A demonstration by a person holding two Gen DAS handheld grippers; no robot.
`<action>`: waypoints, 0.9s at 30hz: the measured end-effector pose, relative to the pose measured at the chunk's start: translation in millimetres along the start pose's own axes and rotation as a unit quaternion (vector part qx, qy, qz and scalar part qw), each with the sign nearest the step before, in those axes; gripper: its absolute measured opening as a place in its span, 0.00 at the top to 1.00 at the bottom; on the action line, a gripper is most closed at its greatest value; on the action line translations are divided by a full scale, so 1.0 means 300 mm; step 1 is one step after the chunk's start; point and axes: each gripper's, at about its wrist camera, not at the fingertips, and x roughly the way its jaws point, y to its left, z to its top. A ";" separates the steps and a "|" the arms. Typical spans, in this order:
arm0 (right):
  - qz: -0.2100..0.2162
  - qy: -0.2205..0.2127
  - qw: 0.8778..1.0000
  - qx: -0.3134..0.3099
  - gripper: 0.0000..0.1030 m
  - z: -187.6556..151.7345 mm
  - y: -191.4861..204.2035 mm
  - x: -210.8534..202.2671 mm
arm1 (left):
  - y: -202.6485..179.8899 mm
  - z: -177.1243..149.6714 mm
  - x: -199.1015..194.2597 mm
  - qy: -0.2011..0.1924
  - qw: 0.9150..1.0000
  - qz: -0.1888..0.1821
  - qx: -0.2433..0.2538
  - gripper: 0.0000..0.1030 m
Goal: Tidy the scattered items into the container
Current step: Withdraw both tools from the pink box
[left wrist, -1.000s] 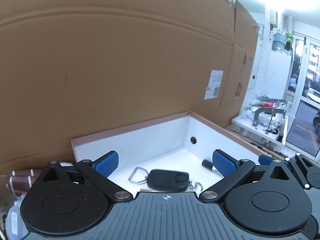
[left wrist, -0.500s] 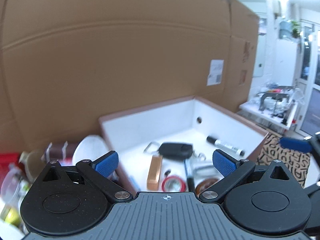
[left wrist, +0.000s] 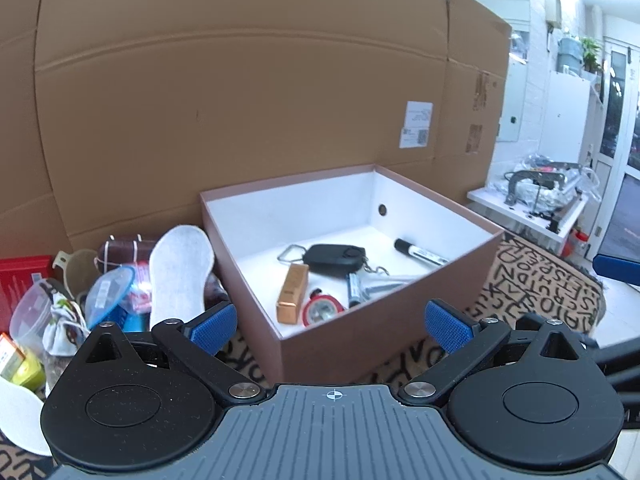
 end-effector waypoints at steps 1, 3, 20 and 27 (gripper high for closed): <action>0.000 0.002 1.000 0.003 0.01 -0.002 -0.003 -0.003 | -0.005 -0.005 -0.005 0.000 1.000 0.000 0.001 0.00; -0.001 0.003 1.000 0.005 0.01 -0.006 -0.004 -0.007 | -0.014 -0.013 -0.012 -0.002 1.000 0.002 0.004 0.00; 0.000 0.012 1.000 0.005 0.01 -0.020 -0.001 0.000 | -0.025 -0.022 0.000 0.010 1.000 -0.002 0.000 0.00; 0.002 0.017 1.000 -0.001 0.01 -0.023 0.009 0.008 | -0.035 -0.030 0.013 0.017 1.000 -0.016 0.012 0.00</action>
